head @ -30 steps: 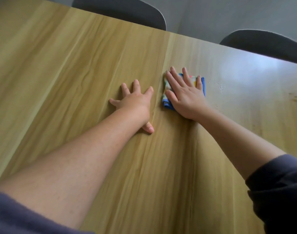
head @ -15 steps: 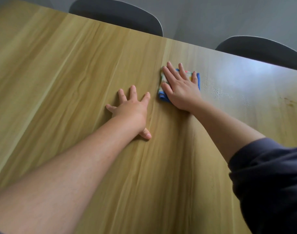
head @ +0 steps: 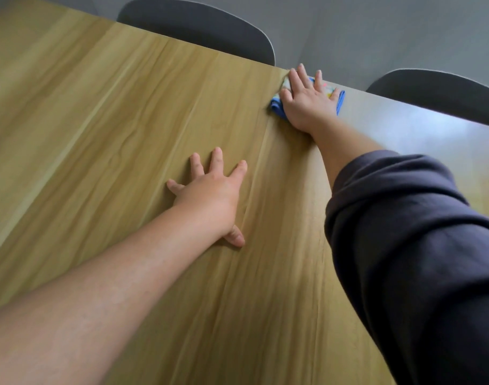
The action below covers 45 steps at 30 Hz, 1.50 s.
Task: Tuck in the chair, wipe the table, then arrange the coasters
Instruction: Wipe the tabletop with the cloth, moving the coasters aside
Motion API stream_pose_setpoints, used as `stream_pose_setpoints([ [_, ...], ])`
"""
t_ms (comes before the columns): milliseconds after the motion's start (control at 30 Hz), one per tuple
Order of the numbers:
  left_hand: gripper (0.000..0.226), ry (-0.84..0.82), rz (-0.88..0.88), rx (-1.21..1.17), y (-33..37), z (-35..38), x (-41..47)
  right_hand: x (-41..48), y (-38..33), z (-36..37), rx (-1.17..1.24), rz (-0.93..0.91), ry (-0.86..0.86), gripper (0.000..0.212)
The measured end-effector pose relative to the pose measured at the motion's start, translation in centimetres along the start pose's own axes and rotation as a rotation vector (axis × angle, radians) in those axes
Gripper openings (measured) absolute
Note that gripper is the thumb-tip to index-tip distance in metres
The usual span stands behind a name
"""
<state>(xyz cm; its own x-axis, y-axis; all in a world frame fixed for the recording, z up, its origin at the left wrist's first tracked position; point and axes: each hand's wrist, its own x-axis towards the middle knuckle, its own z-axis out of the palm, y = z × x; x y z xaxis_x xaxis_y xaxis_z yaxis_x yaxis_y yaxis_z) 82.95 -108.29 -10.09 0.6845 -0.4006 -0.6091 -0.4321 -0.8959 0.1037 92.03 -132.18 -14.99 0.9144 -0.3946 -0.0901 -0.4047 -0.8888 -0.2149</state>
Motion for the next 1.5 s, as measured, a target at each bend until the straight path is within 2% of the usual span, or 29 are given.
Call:
stream_pose_setpoints([
  [133,0.138,0.001,0.002,-0.011,-0.1,0.0,0.0,0.3,0.7,-0.4,0.008,0.007,-0.008,0.059],
  [367,0.138,0.006,0.002,-0.008,-0.3,0.0,0.0,-0.5,6.0,-1.5,0.026,0.261,0.047,0.059],
  [567,0.137,0.001,-0.006,-0.006,-0.1,0.0,-0.1,-2.5,8.8,-2.0,0.0,0.326,0.045,0.061],
  [1000,0.132,0.019,-0.013,-0.011,0.1,-0.3,-0.8,-13.0,7.2,-1.0,-0.025,0.175,0.002,0.057],
  [1200,0.131,0.008,-0.01,-0.006,0.0,-0.3,-0.9,-17.9,6.1,0.4,-0.081,0.004,-0.037,0.06],
  [1333,0.131,0.008,-0.004,0.0,0.0,-0.2,-0.7,-15.0,7.5,-0.1,-0.095,-0.014,-0.033,0.06],
  [1500,0.133,0.017,-0.014,-0.007,-0.1,0.2,-0.3,-7.7,8.2,-1.4,-0.006,0.168,0.013,0.059],
])
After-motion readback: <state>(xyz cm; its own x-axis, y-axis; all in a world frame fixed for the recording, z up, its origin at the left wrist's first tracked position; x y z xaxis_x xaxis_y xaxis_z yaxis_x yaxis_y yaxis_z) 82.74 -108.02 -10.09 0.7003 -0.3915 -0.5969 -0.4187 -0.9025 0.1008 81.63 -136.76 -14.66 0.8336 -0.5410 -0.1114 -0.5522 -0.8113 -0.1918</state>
